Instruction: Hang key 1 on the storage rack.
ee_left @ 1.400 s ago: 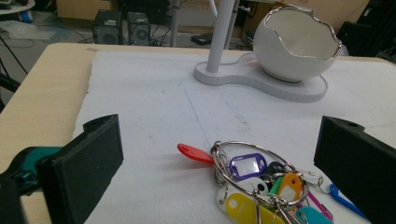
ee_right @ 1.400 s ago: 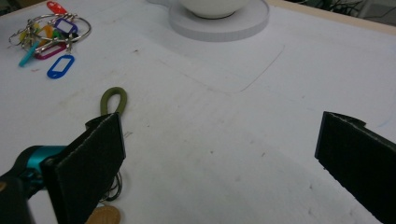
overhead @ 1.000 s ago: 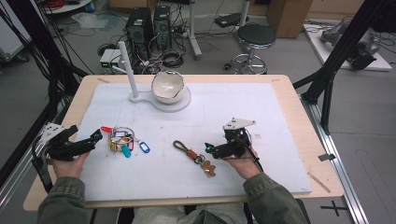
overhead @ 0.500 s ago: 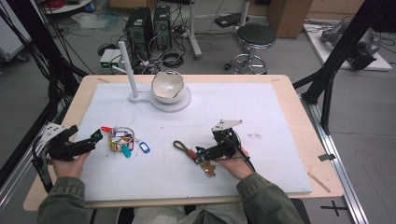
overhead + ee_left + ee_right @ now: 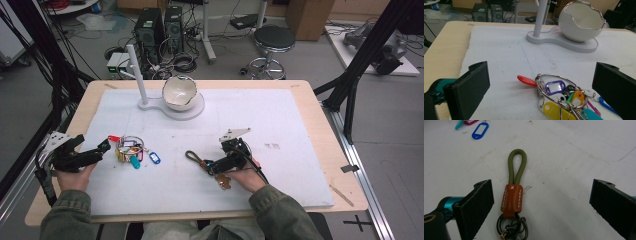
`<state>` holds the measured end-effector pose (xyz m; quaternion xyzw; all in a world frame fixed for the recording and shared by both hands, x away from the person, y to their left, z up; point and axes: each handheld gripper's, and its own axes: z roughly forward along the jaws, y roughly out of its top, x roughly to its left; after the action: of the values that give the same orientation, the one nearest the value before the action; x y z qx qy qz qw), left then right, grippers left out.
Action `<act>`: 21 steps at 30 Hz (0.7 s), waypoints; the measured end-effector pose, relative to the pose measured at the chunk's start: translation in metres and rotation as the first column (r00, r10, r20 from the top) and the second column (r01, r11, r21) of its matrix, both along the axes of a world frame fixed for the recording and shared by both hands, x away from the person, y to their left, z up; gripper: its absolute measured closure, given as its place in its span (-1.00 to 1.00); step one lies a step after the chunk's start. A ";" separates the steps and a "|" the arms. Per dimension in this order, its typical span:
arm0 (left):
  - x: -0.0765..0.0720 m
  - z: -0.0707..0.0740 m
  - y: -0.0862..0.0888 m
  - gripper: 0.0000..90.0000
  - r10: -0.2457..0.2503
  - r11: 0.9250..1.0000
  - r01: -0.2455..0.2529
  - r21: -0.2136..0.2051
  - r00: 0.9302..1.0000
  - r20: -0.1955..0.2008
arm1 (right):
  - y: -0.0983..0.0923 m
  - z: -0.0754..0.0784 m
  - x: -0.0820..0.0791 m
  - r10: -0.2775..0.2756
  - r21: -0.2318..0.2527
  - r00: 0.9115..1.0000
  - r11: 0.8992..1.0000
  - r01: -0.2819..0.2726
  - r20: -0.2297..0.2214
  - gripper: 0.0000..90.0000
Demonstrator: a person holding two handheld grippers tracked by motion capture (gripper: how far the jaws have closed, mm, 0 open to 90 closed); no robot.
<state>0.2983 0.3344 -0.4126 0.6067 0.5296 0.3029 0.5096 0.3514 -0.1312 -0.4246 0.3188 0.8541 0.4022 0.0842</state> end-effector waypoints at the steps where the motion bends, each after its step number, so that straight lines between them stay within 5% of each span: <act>1: 0.000 0.000 0.000 -0.96 0.001 1.000 -0.001 -0.001 1.000 0.000 | 0.002 -0.001 0.000 0.008 -0.006 1.000 1.000 -0.008 -0.006 -0.90; 11: 0.001 0.000 0.001 -0.96 -0.004 1.000 0.004 -0.001 1.000 -0.008 | 0.012 -0.008 0.002 0.046 -0.048 0.998 0.998 -0.048 -0.040 -0.81; 21: 0.001 0.000 0.001 -0.96 -0.003 1.000 0.003 -0.002 1.000 -0.009 | 0.016 -0.008 -0.001 0.074 -0.075 0.995 0.994 -0.080 -0.070 -0.31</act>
<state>0.2989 0.3357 -0.4130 0.6082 0.5312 0.2989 0.5085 0.3502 -0.1149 -0.4323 0.2953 0.8831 0.3607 0.0524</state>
